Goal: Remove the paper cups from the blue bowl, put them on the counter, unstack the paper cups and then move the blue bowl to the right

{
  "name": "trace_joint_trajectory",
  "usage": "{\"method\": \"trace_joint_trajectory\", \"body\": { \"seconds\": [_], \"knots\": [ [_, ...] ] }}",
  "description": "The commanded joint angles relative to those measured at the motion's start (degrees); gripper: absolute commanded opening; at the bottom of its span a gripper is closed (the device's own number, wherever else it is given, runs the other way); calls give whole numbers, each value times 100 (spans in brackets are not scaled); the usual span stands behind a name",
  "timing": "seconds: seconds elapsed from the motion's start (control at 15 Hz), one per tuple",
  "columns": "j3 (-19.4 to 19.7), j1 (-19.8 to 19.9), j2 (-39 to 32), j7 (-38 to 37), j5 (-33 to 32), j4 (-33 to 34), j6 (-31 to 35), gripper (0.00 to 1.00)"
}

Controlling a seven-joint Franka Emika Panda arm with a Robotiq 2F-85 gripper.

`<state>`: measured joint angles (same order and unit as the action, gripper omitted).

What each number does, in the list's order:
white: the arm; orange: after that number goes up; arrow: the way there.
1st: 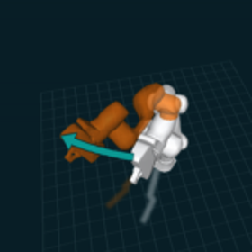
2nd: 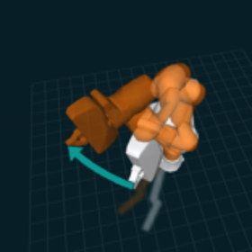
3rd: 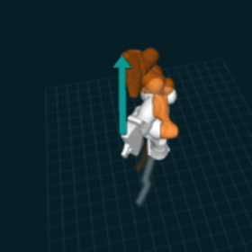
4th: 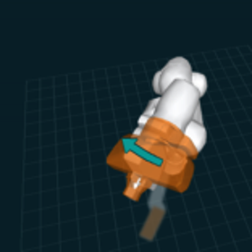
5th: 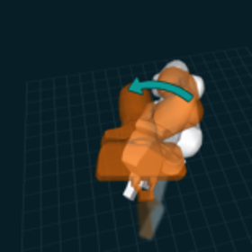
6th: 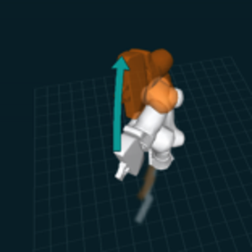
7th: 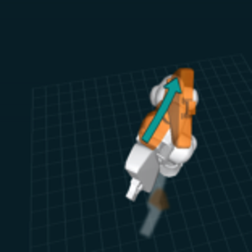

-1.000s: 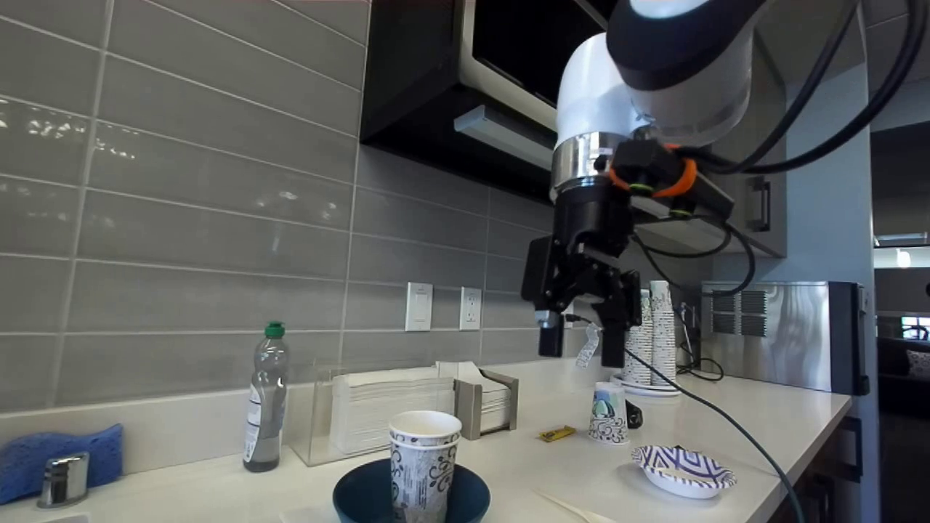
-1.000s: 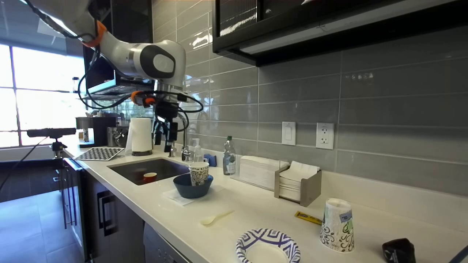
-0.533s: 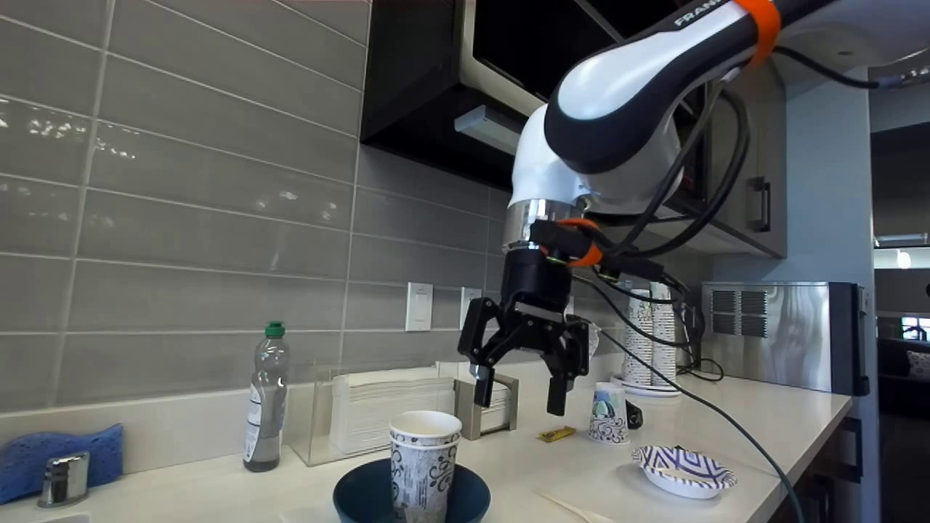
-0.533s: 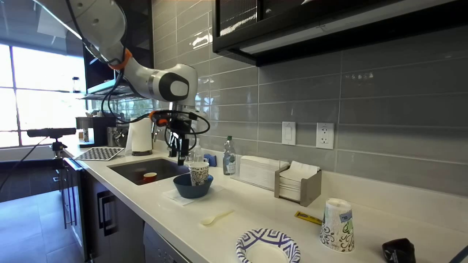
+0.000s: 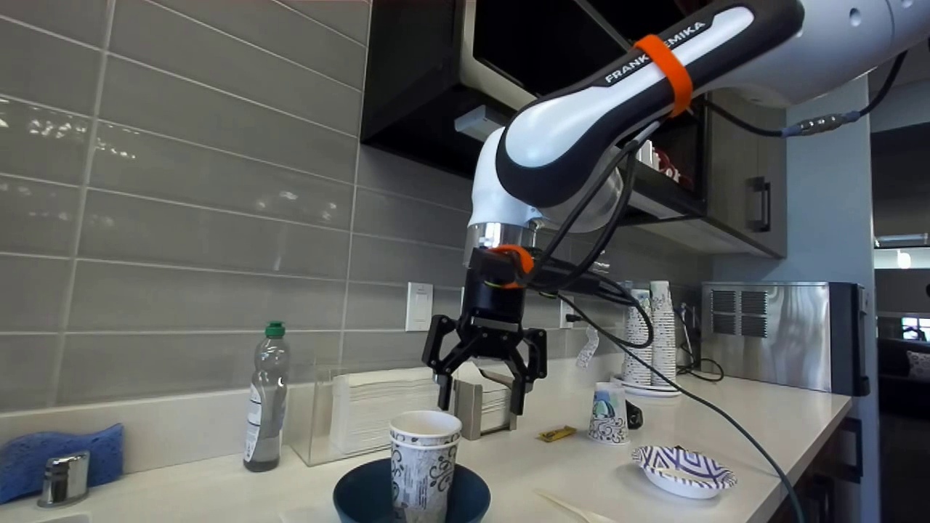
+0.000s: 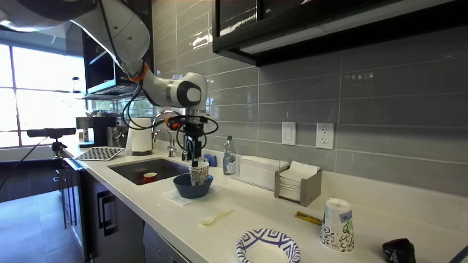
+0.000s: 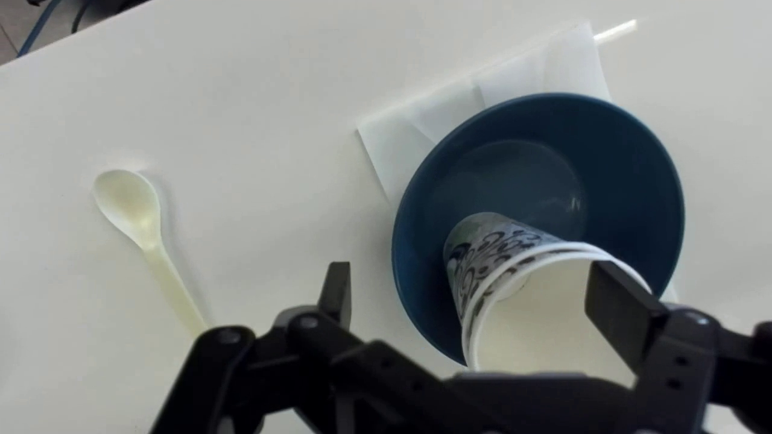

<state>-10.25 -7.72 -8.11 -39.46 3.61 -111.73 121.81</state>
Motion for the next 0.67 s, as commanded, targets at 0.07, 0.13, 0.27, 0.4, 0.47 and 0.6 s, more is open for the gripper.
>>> {"method": "trace_joint_trajectory", "body": {
  "seconds": [0.07, 0.13, 0.27, 0.4, 0.47, 0.6],
  "knots": [
    [186, -227, -524, -314, -219, 635, -52, 100],
    [211, -251, -595, -297, -199, 698, -29, 100],
    [248, -288, -682, -261, -159, 750, -21, 100],
    [278, -308, -724, -207, -137, 730, 13, 100],
    [288, -305, -691, -176, -109, 668, 31, 100],
    [313, -316, -656, -148, -87, 584, 73, 100]
  ]
}}
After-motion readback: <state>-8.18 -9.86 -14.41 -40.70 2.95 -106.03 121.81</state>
